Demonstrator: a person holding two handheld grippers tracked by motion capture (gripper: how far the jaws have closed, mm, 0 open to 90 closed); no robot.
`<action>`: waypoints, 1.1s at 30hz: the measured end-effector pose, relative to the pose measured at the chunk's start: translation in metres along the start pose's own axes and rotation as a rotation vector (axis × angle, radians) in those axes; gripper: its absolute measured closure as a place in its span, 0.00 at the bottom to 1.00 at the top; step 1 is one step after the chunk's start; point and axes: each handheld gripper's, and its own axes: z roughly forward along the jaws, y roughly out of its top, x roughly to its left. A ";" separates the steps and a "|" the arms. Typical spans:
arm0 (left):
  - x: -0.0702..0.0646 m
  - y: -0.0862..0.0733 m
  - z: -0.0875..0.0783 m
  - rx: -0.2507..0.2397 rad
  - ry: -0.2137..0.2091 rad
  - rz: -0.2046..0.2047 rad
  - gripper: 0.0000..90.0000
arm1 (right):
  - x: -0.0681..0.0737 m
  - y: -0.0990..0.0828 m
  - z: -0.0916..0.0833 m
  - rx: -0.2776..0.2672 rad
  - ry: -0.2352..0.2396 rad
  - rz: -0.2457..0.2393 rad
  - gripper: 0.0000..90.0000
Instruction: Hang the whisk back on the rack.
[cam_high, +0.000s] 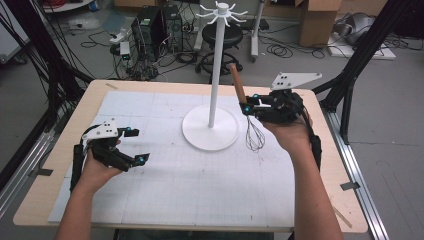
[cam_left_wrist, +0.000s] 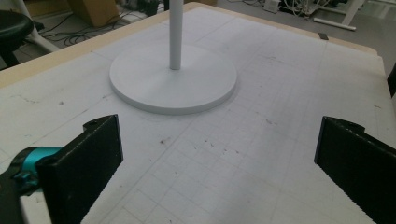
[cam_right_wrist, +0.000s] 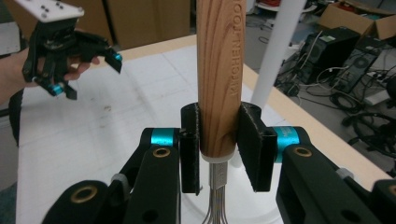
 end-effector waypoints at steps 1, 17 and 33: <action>0.000 0.000 0.000 0.001 0.001 0.000 0.02 | -0.002 0.003 -0.002 0.000 -0.008 0.001 0.79; 0.000 0.000 0.000 -0.002 -0.006 -0.001 0.02 | -0.025 0.026 -0.018 -0.034 -0.079 0.047 0.79; -0.001 0.001 0.000 -0.001 -0.010 0.002 0.02 | -0.040 0.047 -0.025 -0.062 -0.120 0.072 0.79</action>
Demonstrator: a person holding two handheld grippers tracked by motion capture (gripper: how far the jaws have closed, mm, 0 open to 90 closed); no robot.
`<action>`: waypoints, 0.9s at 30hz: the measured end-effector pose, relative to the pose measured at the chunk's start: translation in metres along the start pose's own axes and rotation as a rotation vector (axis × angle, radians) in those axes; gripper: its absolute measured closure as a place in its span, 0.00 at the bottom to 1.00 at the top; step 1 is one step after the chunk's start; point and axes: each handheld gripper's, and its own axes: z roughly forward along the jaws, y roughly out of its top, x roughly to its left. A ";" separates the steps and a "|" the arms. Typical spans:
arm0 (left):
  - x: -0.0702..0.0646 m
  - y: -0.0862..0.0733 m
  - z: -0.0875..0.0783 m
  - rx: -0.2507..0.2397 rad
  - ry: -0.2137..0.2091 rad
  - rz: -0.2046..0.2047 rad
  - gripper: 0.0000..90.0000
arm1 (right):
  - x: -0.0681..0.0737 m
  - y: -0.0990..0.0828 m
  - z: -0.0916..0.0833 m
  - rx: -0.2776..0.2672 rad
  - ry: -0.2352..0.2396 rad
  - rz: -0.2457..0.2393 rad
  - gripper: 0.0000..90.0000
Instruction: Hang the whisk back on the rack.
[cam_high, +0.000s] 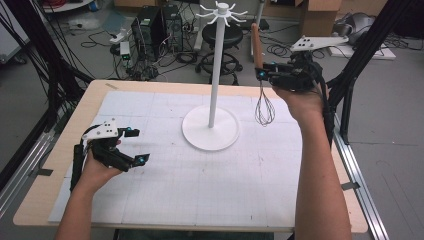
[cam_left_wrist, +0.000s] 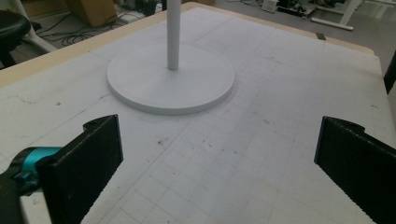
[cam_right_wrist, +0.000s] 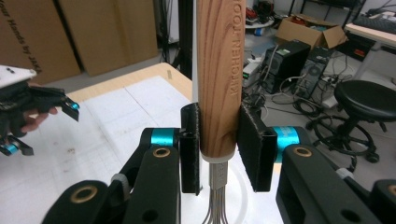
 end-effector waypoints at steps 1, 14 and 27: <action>0.000 0.000 0.000 -0.001 -0.001 0.000 0.02 | 0.000 0.001 0.000 -0.001 0.005 0.005 0.79; 0.000 0.001 -0.001 -0.007 -0.005 0.000 0.02 | -0.010 0.016 0.009 0.033 -0.027 0.021 0.79; 0.000 0.001 -0.002 -0.012 -0.005 -0.003 0.02 | -0.009 0.023 0.016 0.036 -0.041 0.026 0.79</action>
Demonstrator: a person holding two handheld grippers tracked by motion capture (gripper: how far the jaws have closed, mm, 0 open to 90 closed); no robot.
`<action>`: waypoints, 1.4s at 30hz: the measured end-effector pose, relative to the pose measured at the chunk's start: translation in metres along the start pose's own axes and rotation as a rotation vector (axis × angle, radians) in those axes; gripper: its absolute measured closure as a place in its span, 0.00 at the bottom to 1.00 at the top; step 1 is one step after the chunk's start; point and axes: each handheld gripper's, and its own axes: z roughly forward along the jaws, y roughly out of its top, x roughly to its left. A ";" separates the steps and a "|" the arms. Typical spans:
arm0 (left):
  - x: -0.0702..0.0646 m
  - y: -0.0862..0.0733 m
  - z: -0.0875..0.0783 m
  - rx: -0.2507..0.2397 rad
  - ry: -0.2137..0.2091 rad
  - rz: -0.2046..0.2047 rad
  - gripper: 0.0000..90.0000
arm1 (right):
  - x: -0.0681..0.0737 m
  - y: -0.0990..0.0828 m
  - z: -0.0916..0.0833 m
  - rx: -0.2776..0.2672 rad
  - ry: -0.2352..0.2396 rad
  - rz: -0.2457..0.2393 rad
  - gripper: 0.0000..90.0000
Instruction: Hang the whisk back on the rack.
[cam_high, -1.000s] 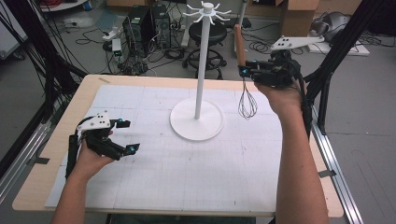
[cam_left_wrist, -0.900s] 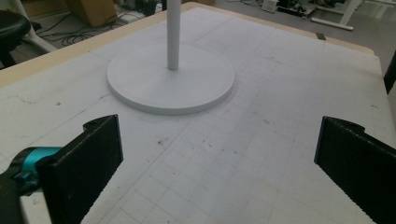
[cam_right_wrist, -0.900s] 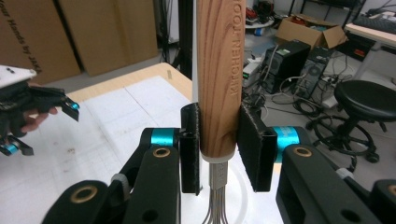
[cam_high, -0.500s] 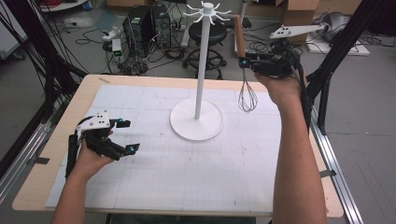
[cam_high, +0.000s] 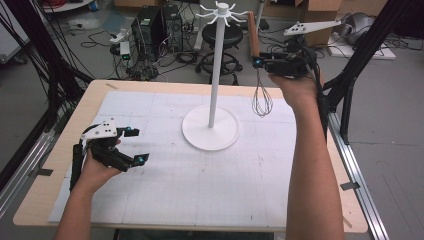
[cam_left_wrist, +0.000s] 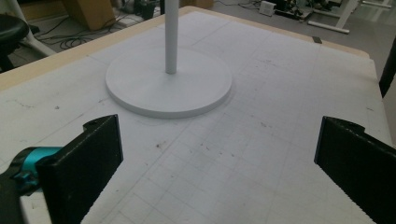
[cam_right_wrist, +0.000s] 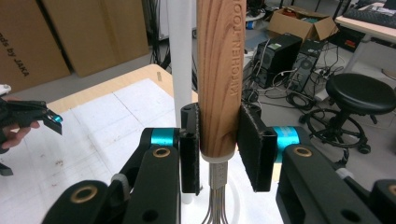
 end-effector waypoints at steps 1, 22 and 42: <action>0.000 0.000 0.000 0.000 0.001 0.000 0.02 | 0.000 0.000 0.001 0.000 0.004 -0.002 0.79; 0.000 0.000 0.000 0.002 -0.001 0.002 0.02 | 0.001 0.005 0.009 0.017 -0.006 0.001 0.79; 0.000 0.000 -0.001 0.001 -0.003 0.001 0.02 | -0.002 0.000 0.021 0.026 0.005 0.015 0.79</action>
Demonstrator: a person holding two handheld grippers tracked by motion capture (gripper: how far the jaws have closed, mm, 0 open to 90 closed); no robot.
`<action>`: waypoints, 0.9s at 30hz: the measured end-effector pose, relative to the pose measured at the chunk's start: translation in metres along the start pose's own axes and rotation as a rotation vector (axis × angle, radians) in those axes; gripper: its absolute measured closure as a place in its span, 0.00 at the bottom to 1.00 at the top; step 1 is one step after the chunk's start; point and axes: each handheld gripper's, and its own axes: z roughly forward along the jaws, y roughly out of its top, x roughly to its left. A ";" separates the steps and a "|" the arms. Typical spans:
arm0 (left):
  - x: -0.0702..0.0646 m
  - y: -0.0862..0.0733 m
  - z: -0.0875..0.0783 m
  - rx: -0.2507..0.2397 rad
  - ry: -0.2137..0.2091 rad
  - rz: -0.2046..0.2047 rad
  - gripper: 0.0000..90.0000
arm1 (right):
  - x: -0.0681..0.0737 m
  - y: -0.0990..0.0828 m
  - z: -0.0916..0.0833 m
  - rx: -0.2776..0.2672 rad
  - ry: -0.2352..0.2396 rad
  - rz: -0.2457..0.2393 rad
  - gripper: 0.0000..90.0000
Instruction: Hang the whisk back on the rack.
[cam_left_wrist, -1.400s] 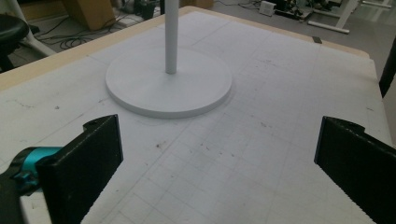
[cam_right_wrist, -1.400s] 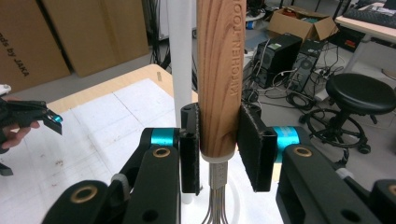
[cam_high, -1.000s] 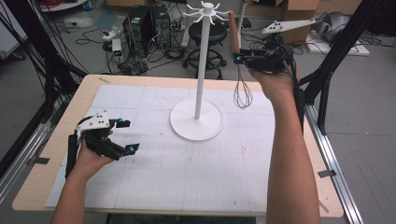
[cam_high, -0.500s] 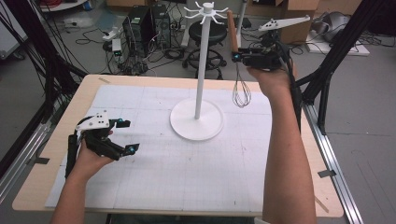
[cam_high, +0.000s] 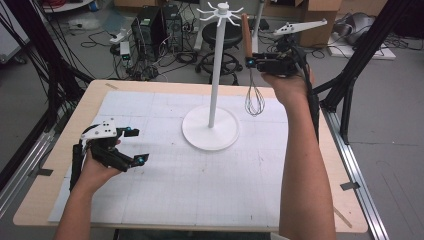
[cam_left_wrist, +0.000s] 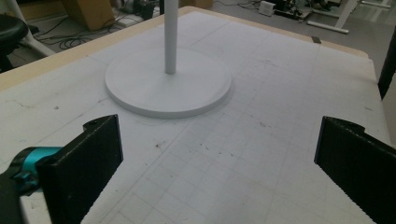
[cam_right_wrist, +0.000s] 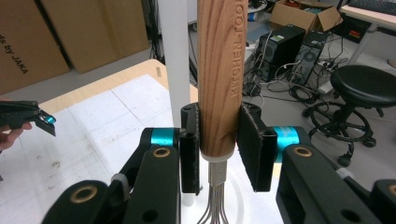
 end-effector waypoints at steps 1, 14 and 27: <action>0.000 0.000 0.000 0.000 0.001 0.000 0.02 | 0.000 0.000 0.000 0.000 0.001 0.004 0.79; 0.000 0.000 0.001 0.003 0.000 -0.001 0.02 | 0.001 0.001 0.003 0.008 0.009 0.002 0.79; 0.000 0.000 0.001 0.003 0.000 -0.001 0.02 | 0.006 0.003 0.001 0.001 0.018 -0.012 0.74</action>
